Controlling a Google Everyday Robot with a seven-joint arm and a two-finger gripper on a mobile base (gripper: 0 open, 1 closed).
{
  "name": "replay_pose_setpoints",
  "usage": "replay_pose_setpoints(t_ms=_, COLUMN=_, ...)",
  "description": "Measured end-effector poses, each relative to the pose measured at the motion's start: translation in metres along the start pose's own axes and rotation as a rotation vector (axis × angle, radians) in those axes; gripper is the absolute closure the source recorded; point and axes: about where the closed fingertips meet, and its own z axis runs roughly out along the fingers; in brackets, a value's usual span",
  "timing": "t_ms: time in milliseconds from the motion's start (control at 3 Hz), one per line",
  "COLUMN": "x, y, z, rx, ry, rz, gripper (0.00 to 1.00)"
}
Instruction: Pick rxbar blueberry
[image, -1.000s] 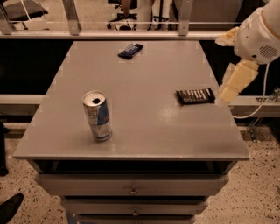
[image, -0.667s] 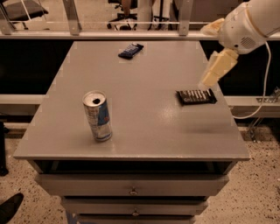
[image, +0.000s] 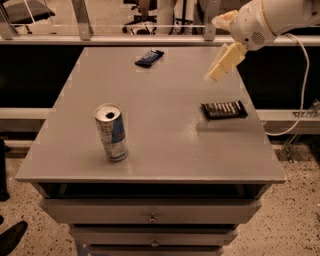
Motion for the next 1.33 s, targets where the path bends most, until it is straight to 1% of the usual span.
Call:
replay_pose_setpoints(t_ms=333, x=0.000, y=0.000, z=0.000, rx=0.000, ry=0.000, rz=0.000, gripper=0.00)
replay_pose_setpoints(t_ms=667, x=0.001, y=-0.008, z=0.008, rx=0.033, ry=-0.011, rz=0.027, gripper=0.00)
replay_pose_setpoints(t_ms=1000, x=0.007, y=-0.038, z=0.043, rx=0.130, ry=-0.041, rz=0.127, gripper=0.00)
replay_pose_setpoints(t_ms=1333, x=0.007, y=-0.081, z=0.082, rx=0.239, ry=-0.093, rz=0.227, gripper=0.00)
